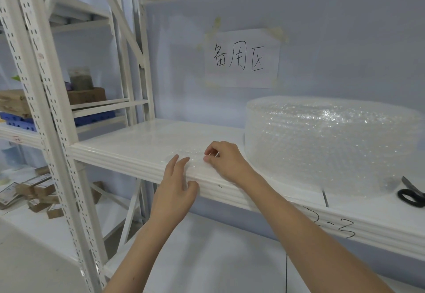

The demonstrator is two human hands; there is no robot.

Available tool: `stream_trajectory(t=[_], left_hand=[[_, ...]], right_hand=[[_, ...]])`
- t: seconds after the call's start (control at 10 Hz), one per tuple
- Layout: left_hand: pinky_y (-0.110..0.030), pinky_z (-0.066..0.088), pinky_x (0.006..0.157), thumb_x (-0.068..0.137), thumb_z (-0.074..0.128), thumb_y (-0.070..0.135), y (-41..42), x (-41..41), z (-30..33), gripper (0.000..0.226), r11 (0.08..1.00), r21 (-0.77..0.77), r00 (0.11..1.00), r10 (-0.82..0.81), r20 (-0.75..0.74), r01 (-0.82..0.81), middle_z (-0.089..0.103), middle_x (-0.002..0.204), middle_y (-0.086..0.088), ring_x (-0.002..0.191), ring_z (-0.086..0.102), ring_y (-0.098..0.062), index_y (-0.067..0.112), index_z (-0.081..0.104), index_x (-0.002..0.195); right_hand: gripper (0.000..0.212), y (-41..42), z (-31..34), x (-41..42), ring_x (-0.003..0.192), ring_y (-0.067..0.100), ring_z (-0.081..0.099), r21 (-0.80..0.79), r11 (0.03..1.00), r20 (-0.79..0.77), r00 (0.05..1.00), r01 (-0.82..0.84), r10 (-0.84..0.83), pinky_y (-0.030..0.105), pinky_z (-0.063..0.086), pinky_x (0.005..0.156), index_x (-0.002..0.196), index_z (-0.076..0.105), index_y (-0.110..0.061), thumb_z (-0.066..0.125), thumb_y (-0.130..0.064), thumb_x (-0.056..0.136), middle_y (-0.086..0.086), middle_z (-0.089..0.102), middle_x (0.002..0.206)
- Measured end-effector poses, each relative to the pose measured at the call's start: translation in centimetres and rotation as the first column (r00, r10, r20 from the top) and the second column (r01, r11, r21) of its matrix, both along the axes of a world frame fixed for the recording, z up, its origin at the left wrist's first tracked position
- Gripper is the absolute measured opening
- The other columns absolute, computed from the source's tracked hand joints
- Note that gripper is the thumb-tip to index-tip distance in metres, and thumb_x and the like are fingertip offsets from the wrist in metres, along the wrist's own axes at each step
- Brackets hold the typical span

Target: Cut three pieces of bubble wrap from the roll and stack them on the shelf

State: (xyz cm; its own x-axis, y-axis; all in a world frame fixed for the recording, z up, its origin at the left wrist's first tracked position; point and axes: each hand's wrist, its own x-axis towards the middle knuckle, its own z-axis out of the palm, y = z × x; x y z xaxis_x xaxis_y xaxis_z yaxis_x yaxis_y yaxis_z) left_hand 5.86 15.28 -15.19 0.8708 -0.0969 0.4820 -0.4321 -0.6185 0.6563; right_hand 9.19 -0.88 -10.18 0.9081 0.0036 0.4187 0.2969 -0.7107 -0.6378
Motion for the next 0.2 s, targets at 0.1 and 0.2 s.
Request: stream_trajectory(t=[0.1, 0.2], left_hand=[[-0.038, 0.053, 0.084, 0.087, 0.053, 0.019, 0.03, -0.16, -0.11, 0.060, 1.000, 0.010, 1.000, 0.001, 0.022, -0.001, 0.018, 0.161, 0.009, 0.103, 0.044, -0.003, 0.030, 0.035, 0.142], [-0.037, 0.052, 0.085, 0.087, 0.055, 0.020, 0.20, -0.31, 0.02, 0.059, 1.000, -0.002, 0.998, 0.015, 0.057, -0.015, 0.019, 0.161, 0.007, 0.119, 0.049, -0.012, 0.030, 0.035, 0.142]], right_hand=[[0.010, -0.20, -0.01, -0.12, 0.080, 0.018, 0.056, -0.010, 1.000, -0.006, 1.000, 0.006, -0.006, 0.021, 0.040, 0.065, 0.091, 0.067, -0.013, 0.062, -0.020, 0.087, 0.010, 0.063, 0.099], [0.016, 0.13, 0.28, -0.56, 0.082, 0.018, 0.056, -0.053, 0.997, 0.119, 0.991, 0.059, -0.052, 0.027, 0.043, 0.072, 0.090, 0.066, -0.012, 0.054, -0.023, 0.091, 0.005, 0.061, 0.094]])
